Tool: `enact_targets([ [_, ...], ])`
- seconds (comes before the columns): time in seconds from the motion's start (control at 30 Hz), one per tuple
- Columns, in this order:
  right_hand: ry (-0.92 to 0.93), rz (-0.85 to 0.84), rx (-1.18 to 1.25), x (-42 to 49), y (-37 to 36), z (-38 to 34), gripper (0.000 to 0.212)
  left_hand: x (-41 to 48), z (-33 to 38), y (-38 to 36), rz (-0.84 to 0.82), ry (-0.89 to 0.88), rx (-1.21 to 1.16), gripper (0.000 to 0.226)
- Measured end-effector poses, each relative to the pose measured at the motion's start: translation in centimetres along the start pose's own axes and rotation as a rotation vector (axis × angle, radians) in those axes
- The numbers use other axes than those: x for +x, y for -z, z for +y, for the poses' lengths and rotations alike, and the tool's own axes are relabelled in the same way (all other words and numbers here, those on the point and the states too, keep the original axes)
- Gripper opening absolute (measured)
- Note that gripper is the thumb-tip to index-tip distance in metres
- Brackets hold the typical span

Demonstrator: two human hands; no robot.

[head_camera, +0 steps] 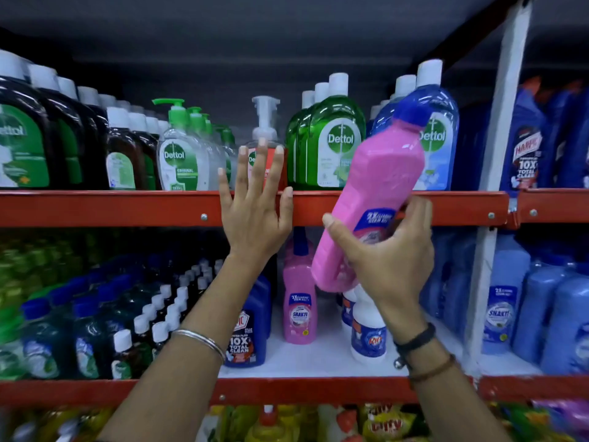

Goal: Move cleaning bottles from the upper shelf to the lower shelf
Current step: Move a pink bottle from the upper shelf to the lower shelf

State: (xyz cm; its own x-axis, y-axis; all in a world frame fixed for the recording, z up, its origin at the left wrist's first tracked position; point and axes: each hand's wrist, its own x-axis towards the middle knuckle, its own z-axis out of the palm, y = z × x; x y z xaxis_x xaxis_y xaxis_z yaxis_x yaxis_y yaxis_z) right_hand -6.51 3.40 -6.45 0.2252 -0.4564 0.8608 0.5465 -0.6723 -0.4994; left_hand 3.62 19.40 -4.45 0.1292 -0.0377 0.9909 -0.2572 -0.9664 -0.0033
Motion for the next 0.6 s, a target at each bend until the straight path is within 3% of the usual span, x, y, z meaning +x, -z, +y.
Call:
enact_targets([
  [0.37, -0.166, -0.322, -0.101, -11.1, -4.9, 7.4, 0.079, -0.1, -0.2, -0.4, 0.056, -0.021, 0.004, 0.055],
  [0.6, -0.242, -0.414, -0.288, -14.3, -8.1, 10.1, 0.083, -0.1, -0.3, -0.7, 0.081, -0.021, 0.01, 0.056],
])
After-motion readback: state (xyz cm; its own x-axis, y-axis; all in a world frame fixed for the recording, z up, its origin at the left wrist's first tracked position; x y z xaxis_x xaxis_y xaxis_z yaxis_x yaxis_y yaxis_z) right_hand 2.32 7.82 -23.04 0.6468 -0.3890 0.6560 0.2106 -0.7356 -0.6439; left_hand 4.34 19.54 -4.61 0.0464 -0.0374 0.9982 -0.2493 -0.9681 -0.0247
